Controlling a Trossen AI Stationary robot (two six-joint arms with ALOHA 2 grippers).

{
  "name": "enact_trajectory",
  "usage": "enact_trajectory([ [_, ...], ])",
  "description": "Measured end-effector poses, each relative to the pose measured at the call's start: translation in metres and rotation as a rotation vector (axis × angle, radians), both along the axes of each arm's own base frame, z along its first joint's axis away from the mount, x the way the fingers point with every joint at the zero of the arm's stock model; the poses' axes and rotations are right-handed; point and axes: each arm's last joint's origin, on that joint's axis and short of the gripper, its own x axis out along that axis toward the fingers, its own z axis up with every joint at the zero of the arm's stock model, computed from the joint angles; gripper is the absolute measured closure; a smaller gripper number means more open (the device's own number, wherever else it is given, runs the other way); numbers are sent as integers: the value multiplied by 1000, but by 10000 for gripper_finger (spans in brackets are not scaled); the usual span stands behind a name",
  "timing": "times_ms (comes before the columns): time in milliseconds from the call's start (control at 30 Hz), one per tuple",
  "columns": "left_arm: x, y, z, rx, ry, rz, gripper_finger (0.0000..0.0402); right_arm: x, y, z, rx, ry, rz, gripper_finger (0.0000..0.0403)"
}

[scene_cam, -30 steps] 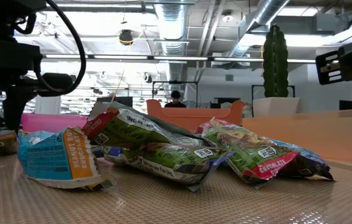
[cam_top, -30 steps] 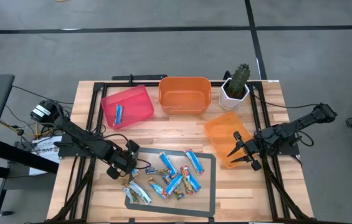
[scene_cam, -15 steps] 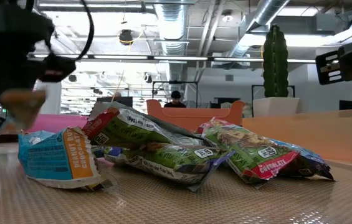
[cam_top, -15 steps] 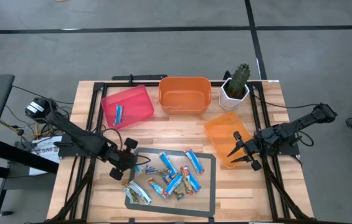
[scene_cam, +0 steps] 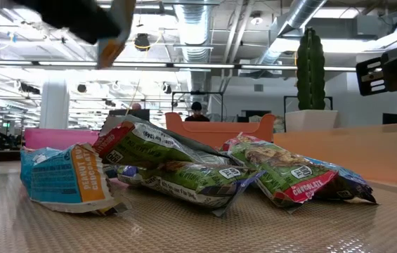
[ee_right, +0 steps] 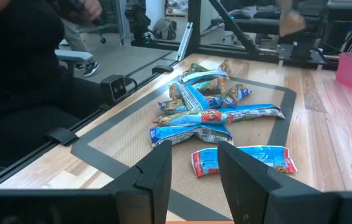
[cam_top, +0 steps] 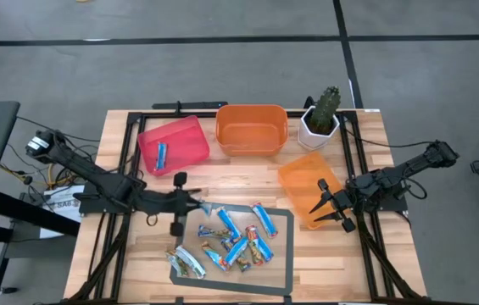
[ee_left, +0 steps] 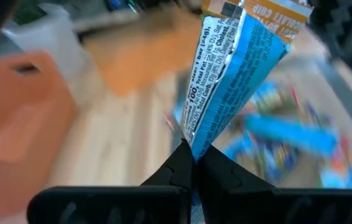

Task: Pick and place Granola Bars by type
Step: Put the orange granola bar into the light orange bin

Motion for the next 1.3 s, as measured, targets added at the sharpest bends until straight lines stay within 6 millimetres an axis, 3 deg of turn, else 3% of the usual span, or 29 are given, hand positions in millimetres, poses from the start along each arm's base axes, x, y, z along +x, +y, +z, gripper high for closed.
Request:
enact_trajectory([
  [200,8,8,16,-34,-186,178,399,0,0,0,0,0,0,280],
  [433,12,21,24,-34,-276,319,399,0,0,0,0,0,0,280],
  [967,16,32,27,-29,-308,393,399,0,0,0,0,0,0,280],
  [1133,31,38,20,-25,-319,410,399,0,0,0,0,0,0,280],
  [1300,61,44,20,18,-295,412,399,0,0,0,0,0,0,280],
])
